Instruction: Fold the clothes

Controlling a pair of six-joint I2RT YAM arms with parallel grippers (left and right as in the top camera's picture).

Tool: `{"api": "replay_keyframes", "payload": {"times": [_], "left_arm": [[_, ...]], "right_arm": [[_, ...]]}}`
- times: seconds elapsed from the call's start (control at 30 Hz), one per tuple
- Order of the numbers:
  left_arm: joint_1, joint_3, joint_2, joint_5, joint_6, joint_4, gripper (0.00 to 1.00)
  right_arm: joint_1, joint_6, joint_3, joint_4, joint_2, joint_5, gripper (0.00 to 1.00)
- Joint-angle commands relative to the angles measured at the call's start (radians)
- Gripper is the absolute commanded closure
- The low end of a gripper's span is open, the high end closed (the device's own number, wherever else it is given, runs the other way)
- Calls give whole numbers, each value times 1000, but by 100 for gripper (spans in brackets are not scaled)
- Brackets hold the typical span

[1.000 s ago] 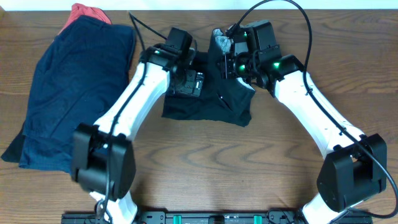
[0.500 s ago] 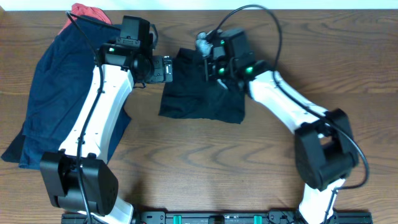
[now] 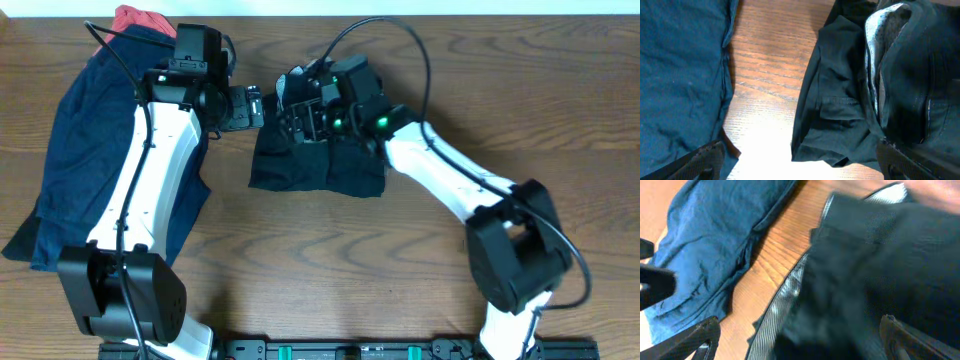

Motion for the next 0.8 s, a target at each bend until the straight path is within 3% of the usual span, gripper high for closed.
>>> {"api": "replay_keyframes", "payload": {"times": [0.0,0.17,0.27,0.3,0.33,0.43,0.77], "left_arm": [[2,7,-5,-4,-9,7,2],[2,7,-5,-5,19,16,2],[8,7,-5,-15,35,27,2],[14,7,-5,-25,32,31,2],[21,7,-5,-31,32,31,2],[50,7,-5,-31,28,33,2],[124,7,-5,-31,28,31,2]], "right_arm": [[-52,-27,14,-51,-109,-1,1],[-77,-30,14,-152,-108,1,4],[-59,-29,14,-222,-90,0,43],[-50,-28,14,-248,-82,0,73],[-43,-21,14,-263,-74,0,89],[-18,-7,14,-279,-49,-1,99],[147,31,14,-209,141,-53,99]]}}
